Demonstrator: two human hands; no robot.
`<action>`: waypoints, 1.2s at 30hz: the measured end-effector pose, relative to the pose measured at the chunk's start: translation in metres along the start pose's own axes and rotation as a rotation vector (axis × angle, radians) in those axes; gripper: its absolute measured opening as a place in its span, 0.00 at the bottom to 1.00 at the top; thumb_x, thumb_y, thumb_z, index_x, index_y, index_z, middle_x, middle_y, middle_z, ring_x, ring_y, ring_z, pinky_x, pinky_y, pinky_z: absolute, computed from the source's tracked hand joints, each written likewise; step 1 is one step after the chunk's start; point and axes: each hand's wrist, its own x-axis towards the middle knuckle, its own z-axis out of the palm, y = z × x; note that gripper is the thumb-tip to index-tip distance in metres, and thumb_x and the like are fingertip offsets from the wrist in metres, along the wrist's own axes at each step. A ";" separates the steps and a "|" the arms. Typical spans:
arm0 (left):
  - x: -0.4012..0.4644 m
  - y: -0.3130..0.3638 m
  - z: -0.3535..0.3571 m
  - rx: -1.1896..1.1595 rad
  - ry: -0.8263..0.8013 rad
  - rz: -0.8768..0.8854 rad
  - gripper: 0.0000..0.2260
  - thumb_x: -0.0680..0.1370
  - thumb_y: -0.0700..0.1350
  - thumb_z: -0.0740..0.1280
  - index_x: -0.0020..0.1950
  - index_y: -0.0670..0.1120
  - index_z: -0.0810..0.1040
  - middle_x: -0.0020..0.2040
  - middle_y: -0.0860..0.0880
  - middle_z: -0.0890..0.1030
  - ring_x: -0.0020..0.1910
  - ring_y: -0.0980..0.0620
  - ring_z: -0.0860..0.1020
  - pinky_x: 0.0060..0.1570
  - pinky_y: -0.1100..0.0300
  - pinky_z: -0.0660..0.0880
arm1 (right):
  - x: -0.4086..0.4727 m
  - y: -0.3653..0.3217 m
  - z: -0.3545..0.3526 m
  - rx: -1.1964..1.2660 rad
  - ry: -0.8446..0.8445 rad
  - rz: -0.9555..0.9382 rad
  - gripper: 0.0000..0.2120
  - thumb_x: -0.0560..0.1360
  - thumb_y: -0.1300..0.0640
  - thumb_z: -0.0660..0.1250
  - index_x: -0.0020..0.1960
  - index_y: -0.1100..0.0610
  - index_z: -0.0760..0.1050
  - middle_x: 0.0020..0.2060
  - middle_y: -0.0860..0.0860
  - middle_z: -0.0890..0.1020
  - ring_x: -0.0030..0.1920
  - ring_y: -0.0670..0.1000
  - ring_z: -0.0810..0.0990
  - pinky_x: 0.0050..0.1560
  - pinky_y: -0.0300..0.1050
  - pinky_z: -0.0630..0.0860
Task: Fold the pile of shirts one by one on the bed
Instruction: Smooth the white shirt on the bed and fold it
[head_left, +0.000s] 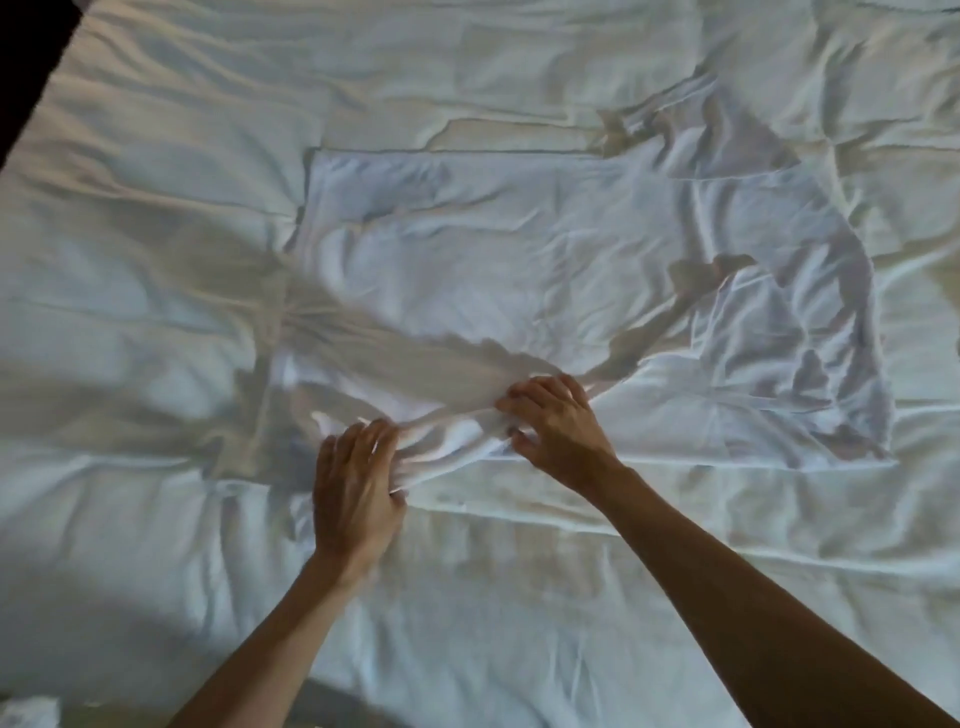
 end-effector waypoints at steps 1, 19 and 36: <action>0.000 -0.009 -0.006 -0.049 0.044 -0.015 0.30 0.54 0.35 0.78 0.56 0.44 0.81 0.55 0.45 0.82 0.56 0.42 0.79 0.58 0.48 0.74 | 0.001 -0.001 -0.002 0.004 -0.005 0.006 0.19 0.68 0.51 0.69 0.59 0.51 0.81 0.55 0.50 0.82 0.55 0.57 0.79 0.62 0.58 0.72; 0.092 -0.107 -0.040 -0.905 0.263 -0.729 0.15 0.73 0.52 0.72 0.33 0.43 0.76 0.30 0.51 0.71 0.33 0.52 0.69 0.38 0.56 0.69 | 0.044 0.010 -0.030 0.157 0.021 0.361 0.05 0.75 0.56 0.68 0.47 0.52 0.83 0.43 0.53 0.86 0.44 0.59 0.83 0.45 0.49 0.78; 0.099 -0.039 -0.012 -0.245 0.416 -0.364 0.20 0.78 0.47 0.66 0.68 0.43 0.73 0.66 0.39 0.74 0.64 0.36 0.71 0.62 0.43 0.66 | 0.023 0.062 -0.070 0.051 0.094 0.213 0.20 0.73 0.67 0.67 0.63 0.56 0.76 0.61 0.52 0.79 0.60 0.53 0.75 0.57 0.49 0.75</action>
